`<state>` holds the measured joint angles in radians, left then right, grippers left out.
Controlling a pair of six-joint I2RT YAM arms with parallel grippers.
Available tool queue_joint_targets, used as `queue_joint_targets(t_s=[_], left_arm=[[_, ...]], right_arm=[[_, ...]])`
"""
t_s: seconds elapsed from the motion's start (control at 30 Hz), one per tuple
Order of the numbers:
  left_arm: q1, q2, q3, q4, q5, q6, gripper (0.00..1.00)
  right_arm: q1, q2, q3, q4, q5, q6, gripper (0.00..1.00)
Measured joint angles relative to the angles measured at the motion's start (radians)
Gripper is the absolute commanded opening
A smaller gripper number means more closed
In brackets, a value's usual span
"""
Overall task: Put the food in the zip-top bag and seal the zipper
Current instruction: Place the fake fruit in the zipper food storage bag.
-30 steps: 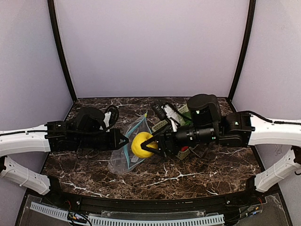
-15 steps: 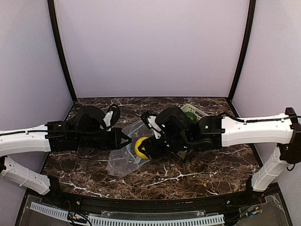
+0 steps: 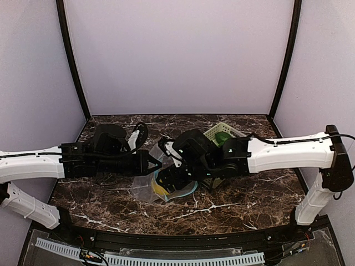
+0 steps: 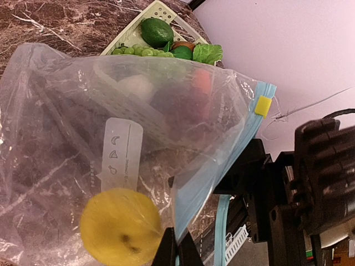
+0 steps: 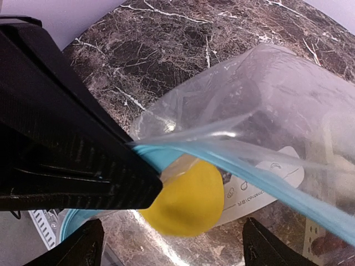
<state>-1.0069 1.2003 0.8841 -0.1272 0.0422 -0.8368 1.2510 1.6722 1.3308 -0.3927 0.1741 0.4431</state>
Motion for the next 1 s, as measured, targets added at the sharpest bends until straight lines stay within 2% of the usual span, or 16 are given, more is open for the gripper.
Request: queue_joint_targets(t_s=[0.5, 0.8, 0.9, 1.0], left_arm=[[0.0, -0.03, -0.014, 0.006, -0.028, 0.001, 0.01], [0.0, -0.127, -0.068, -0.042, -0.127, -0.012, 0.01], [0.0, -0.149, -0.082, -0.055, -0.142, -0.016, 0.01], [0.0, -0.15, -0.09, -0.064, -0.148, -0.02, 0.01]], right_arm=[[0.0, -0.11, -0.034, 0.015, 0.002, 0.0, 0.88], [-0.006, -0.333, -0.09, -0.01, 0.047, 0.037, 0.89], [-0.041, -0.39, -0.097, -0.046, 0.076, 0.065, 0.89], [-0.139, -0.403, -0.121, -0.095, 0.092, 0.086, 0.89]])
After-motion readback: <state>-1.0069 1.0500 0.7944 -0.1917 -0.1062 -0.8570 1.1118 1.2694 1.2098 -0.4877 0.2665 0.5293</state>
